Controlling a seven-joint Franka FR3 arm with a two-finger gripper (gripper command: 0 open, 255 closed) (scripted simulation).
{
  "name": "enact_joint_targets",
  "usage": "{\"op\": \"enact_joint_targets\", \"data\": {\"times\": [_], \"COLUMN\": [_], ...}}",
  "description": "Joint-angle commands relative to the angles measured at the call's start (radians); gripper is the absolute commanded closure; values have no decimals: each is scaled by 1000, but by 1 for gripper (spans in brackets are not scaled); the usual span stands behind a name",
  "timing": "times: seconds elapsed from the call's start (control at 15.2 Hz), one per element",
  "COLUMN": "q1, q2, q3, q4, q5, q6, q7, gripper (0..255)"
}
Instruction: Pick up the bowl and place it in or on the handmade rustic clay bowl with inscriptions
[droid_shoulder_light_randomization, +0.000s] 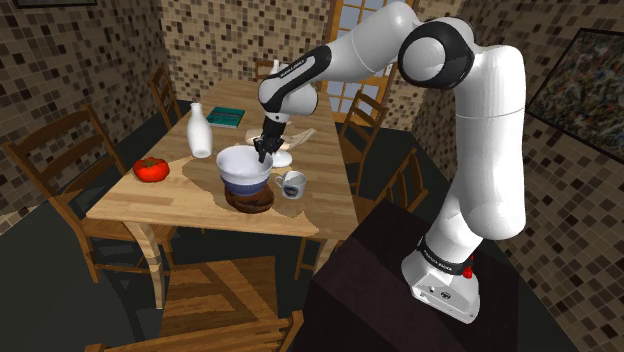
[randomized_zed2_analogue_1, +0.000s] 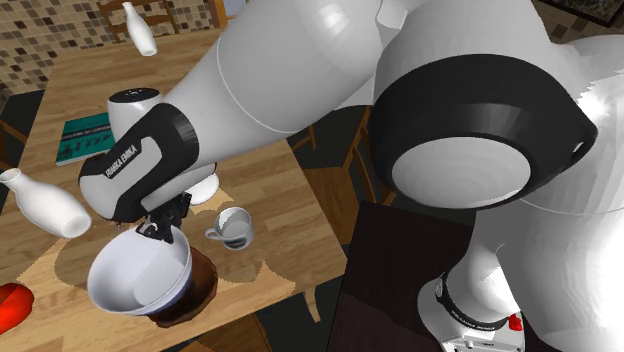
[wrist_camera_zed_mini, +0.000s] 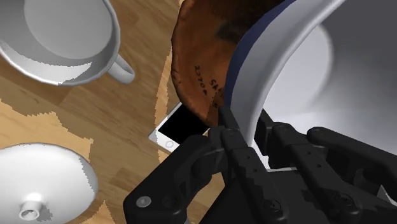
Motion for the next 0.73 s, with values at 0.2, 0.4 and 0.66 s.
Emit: {"op": "enact_joint_targets", "data": {"times": [0.2, 0.4, 0.66], "q1": [-3, -3, -3], "q2": [13, 13, 12], "q3": [5, 5, 5], "q4": [-1, -1, -2], "q5": [9, 9, 9], "q6": [14, 14, 13], "q7": [-9, -9, -9], "gripper": [255, 255, 0]}}
